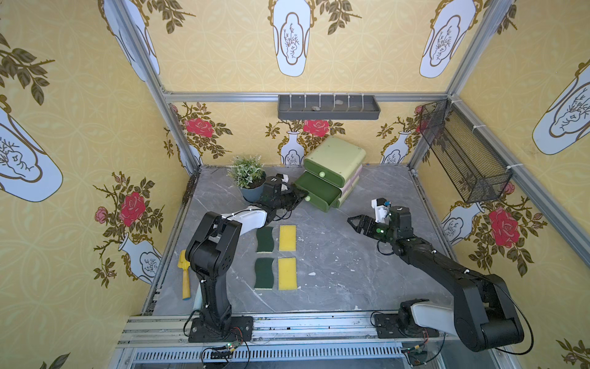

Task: Take the sponge out of the drawer
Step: Close the drawer in the storage box.

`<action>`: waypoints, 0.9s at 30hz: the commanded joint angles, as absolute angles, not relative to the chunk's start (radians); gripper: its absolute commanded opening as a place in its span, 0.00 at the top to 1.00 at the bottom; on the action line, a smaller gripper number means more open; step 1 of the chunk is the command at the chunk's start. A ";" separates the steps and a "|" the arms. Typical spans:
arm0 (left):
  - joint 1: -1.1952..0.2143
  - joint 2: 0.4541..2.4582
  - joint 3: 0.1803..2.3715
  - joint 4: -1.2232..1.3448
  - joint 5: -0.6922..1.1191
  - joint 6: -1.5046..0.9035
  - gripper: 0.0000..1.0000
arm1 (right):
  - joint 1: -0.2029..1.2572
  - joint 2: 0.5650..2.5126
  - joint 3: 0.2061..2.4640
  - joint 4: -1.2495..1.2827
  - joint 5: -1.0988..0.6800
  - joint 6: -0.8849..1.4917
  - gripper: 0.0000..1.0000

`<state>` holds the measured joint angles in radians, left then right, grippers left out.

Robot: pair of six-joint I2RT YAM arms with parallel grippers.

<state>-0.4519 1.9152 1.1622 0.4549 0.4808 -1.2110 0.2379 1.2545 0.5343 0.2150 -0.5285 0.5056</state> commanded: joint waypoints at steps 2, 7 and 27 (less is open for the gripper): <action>-0.449 1.961 1.212 0.476 0.476 -1.200 1.00 | 0.238 1.267 0.529 0.277 -0.537 0.514 0.11; -0.449 2.018 1.280 0.475 0.481 -1.210 1.00 | 0.237 1.278 0.529 0.284 -0.538 0.517 0.11; -0.452 2.197 1.527 0.441 0.465 -1.244 1.00 | 0.234 1.297 0.530 0.286 -0.527 0.512 0.11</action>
